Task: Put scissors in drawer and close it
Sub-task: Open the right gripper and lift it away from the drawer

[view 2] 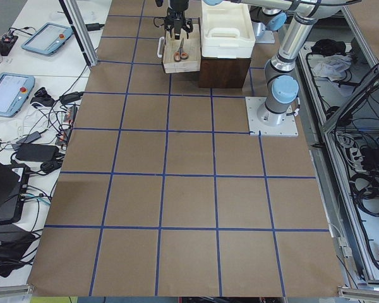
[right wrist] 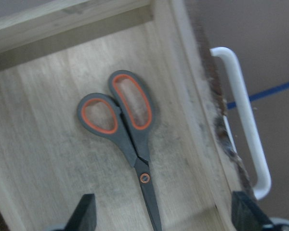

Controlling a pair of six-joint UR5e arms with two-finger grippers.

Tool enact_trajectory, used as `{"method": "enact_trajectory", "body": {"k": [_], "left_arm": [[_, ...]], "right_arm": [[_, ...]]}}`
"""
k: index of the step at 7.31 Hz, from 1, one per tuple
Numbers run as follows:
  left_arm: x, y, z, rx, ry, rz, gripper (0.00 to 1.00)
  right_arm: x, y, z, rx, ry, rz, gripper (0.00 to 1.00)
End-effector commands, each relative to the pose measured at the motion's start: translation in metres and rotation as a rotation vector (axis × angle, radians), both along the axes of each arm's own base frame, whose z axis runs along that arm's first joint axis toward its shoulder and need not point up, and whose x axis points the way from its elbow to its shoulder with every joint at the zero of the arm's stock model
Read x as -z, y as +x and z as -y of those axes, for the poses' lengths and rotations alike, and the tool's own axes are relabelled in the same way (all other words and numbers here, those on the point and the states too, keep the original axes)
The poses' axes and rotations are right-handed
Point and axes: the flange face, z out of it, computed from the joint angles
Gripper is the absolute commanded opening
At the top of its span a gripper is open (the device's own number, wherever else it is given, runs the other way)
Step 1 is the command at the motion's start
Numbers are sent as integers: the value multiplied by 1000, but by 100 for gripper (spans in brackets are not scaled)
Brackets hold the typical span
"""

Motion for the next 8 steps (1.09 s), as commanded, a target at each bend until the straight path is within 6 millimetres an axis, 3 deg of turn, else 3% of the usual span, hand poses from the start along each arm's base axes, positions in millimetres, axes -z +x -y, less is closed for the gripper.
{"method": "enact_trajectory", "body": {"k": [1, 2, 3, 4, 6, 8], "left_arm": [[0, 0, 0, 18, -1, -4, 100], [7, 3, 0, 46, 10, -1, 100], [12, 5, 2, 100, -9, 2, 100], [18, 6, 4, 97, -5, 2, 100], [7, 9, 14, 65, -51, 14, 100], [17, 7, 62, -19, -42, -1, 100]], "right_arm": [[-43, -76, 32, 499, -86, 62, 100], [-57, -135, 50, 655, -102, 70, 100], [-60, -187, 61, 750, -100, 64, 100], [-68, -223, 64, 812, -105, 61, 100], [-92, -250, 49, 864, -131, 12, 100], [-94, -260, 47, 935, -179, -81, 100]]}}
